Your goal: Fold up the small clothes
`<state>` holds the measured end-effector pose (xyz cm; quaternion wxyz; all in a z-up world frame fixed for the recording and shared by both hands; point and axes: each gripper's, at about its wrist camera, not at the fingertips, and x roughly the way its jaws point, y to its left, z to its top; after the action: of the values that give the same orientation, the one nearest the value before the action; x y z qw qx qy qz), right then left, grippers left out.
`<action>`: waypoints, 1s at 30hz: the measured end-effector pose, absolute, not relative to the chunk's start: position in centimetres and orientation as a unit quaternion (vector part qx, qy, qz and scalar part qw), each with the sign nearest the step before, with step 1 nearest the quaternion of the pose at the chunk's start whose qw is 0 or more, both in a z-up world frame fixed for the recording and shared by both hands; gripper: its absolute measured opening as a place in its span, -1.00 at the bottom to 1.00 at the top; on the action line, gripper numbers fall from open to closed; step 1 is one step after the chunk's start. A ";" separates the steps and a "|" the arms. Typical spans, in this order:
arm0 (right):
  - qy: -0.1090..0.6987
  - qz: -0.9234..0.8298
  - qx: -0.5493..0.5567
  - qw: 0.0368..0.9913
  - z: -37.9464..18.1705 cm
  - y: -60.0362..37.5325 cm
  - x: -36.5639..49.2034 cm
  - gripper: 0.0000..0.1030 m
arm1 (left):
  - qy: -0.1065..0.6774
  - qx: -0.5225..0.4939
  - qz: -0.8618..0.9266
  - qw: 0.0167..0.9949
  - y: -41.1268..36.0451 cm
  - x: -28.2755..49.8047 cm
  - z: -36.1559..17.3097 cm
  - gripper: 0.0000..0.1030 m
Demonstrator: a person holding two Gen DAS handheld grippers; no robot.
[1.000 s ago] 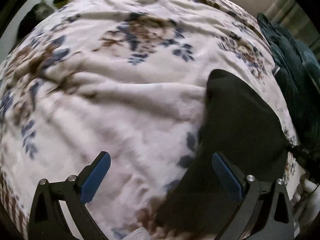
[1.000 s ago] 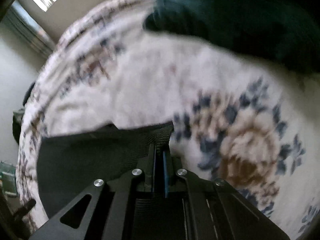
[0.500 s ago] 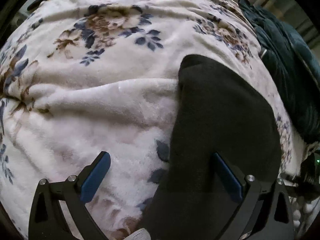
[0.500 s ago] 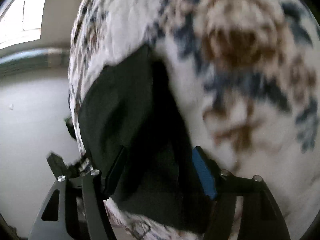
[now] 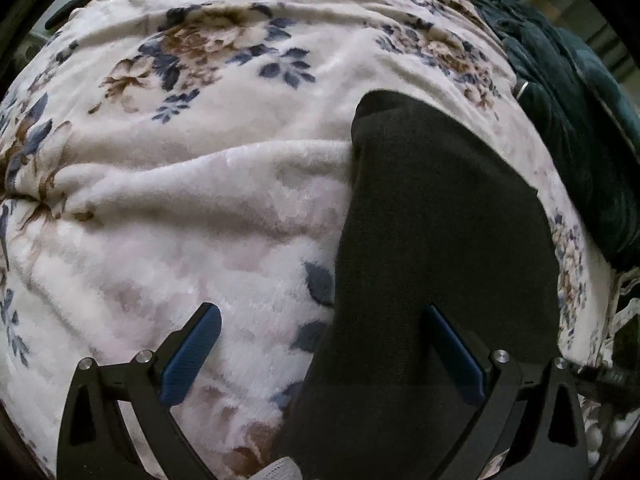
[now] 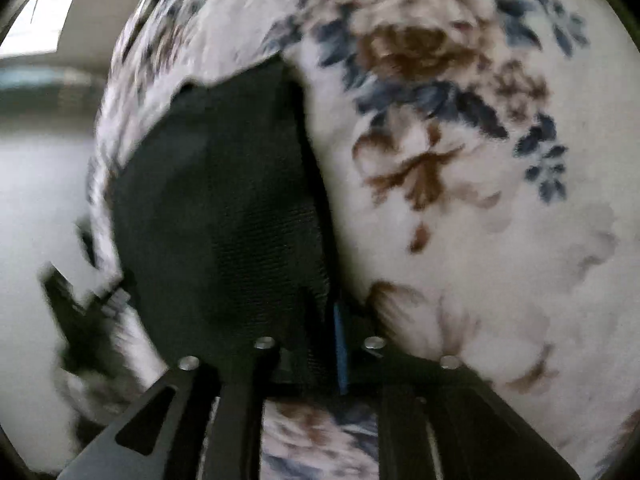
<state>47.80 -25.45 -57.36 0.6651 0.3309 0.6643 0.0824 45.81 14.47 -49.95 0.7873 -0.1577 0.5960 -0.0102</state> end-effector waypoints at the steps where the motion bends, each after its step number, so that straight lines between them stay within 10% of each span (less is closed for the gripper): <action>1: 0.646 0.088 0.356 0.670 -57.3 -26.3 48.0 0.01 | 0.592 -0.164 -0.017 0.789 14.6 45.9 -50.0 1.00; 3: 0.610 0.107 0.402 0.674 -58.1 -28.0 48.6 0.59 | 0.580 -0.181 -0.040 0.793 14.7 46.2 -50.2 1.00; 14: 0.609 0.277 0.460 0.584 -63.3 -21.3 54.0 0.60 | 0.577 -0.220 -0.149 0.773 11.9 48.6 -52.3 0.83; 15: 0.613 0.272 0.452 0.589 -63.3 -20.7 53.9 0.50 | 0.571 -0.216 -0.156 0.776 11.4 48.5 -51.9 0.56; 17: 0.626 0.249 0.432 0.600 -63.2 -19.1 54.2 -0.40 | 0.574 -0.206 -0.150 0.778 10.6 48.6 -51.3 -0.20; 19: 0.624 0.234 0.424 0.614 -62.7 -18.8 53.7 -0.52 | 0.566 -0.221 -0.152 0.779 10.9 48.4 -50.5 -0.56; 30: 0.576 0.234 0.388 0.681 -53.5 -19.5 53.8 -0.63 | 0.539 -0.241 -0.173 0.789 10.6 50.9 -44.6 -0.60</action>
<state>53.83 -19.53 -53.55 0.6810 0.3877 0.5755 0.2339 50.85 10.63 -44.63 0.7886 -0.2408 0.5387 -0.1729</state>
